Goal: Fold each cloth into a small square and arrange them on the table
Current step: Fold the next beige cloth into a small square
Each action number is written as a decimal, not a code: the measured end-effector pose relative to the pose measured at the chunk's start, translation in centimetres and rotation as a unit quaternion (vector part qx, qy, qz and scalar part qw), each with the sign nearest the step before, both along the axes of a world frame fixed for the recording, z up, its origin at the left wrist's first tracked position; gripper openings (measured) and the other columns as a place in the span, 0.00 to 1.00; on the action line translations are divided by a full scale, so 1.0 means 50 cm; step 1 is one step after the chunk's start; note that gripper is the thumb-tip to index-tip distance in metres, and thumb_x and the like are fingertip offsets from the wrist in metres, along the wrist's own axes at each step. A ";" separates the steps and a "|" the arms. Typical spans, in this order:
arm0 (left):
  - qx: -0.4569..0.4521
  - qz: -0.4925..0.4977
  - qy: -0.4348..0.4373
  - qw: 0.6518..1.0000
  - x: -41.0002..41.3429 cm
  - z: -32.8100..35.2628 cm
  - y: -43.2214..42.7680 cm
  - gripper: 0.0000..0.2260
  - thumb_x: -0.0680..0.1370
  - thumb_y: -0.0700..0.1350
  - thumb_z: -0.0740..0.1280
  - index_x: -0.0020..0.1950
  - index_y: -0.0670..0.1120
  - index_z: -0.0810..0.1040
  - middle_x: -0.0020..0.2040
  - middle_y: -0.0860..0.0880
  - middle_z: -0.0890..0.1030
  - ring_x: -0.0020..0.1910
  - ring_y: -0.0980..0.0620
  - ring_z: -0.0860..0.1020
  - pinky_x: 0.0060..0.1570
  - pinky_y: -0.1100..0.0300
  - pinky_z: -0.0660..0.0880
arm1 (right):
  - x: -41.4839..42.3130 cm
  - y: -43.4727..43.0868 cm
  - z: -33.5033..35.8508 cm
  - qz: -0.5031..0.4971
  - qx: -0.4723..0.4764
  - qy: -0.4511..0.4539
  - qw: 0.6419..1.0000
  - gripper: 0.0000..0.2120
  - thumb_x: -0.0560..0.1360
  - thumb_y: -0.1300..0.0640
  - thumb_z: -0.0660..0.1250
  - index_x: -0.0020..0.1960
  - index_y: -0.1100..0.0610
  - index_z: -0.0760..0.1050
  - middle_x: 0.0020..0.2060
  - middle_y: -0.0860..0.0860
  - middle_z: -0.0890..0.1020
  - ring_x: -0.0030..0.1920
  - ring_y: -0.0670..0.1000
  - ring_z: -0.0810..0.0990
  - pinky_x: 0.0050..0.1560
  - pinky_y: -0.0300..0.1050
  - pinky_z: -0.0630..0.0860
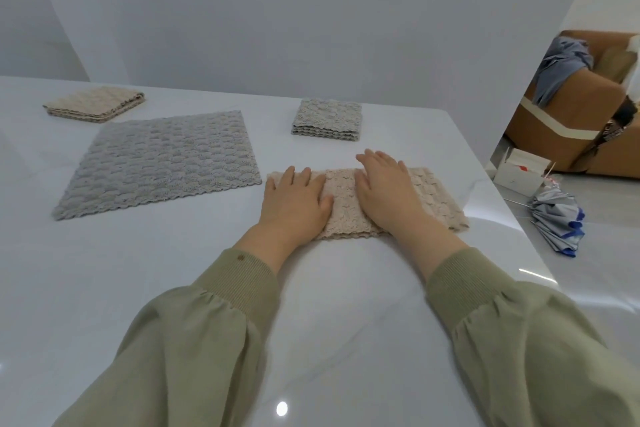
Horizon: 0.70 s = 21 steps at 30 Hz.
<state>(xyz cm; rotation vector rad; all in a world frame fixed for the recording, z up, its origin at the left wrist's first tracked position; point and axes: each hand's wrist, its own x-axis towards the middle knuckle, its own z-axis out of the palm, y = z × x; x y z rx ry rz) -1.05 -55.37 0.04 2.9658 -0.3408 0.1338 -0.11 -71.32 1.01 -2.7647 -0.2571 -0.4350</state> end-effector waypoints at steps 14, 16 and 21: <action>-0.008 0.018 -0.011 1.000 0.004 -0.005 -0.006 0.26 0.80 0.57 0.50 0.76 0.50 0.54 0.77 0.49 0.54 0.76 0.46 0.48 0.71 0.38 0.47 | 0.080 0.024 0.041 0.036 -0.041 0.159 0.986 0.21 0.75 0.61 0.60 0.67 0.53 0.70 0.62 0.52 0.75 0.65 0.55 0.68 0.66 0.52 0.64; -0.049 0.036 -0.057 0.997 0.005 -0.001 -0.004 0.25 0.79 0.55 0.55 0.75 0.49 0.58 0.76 0.49 0.59 0.76 0.47 0.52 0.71 0.40 0.50 | 0.078 0.027 0.055 0.025 -0.056 0.160 0.985 0.15 0.75 0.60 0.61 0.61 0.55 0.74 0.56 0.53 0.77 0.59 0.55 0.71 0.60 0.50 0.68; -0.241 0.096 -0.114 0.959 0.015 0.007 0.012 0.30 0.76 0.47 0.63 0.76 0.47 0.56 0.76 0.47 0.58 0.74 0.48 0.56 0.72 0.49 0.56 | 0.062 0.018 0.082 0.021 -0.048 0.140 0.989 0.07 0.68 0.67 0.62 0.37 0.58 0.66 0.34 0.54 0.67 0.36 0.53 0.66 0.34 0.43 0.61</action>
